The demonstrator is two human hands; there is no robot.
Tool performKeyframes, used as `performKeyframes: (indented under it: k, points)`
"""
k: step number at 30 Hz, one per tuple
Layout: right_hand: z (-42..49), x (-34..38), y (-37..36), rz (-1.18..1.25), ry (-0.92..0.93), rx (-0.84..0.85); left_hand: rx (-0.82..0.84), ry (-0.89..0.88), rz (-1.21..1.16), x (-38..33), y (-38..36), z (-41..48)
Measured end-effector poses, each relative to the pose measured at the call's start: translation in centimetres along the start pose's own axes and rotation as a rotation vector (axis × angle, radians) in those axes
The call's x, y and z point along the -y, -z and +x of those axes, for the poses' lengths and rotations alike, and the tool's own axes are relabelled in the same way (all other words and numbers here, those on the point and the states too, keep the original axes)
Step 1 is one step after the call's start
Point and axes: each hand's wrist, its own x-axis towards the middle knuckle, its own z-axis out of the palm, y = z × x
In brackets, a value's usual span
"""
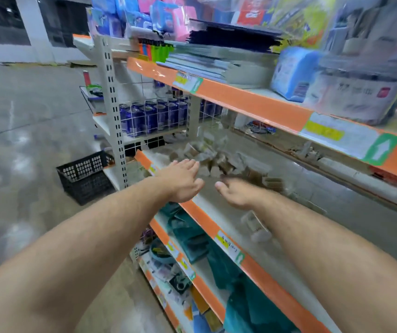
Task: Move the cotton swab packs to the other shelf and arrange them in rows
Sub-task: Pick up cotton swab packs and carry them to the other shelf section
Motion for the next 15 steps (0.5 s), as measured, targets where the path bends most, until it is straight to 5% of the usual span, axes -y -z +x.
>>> performKeyframes:
  k: [15]
  points:
    - [3.8, -3.6, 1.8, -0.094, -0.408, -0.182, 0.053, -0.486, 0.033, 0.2, -1.0, 15.5]
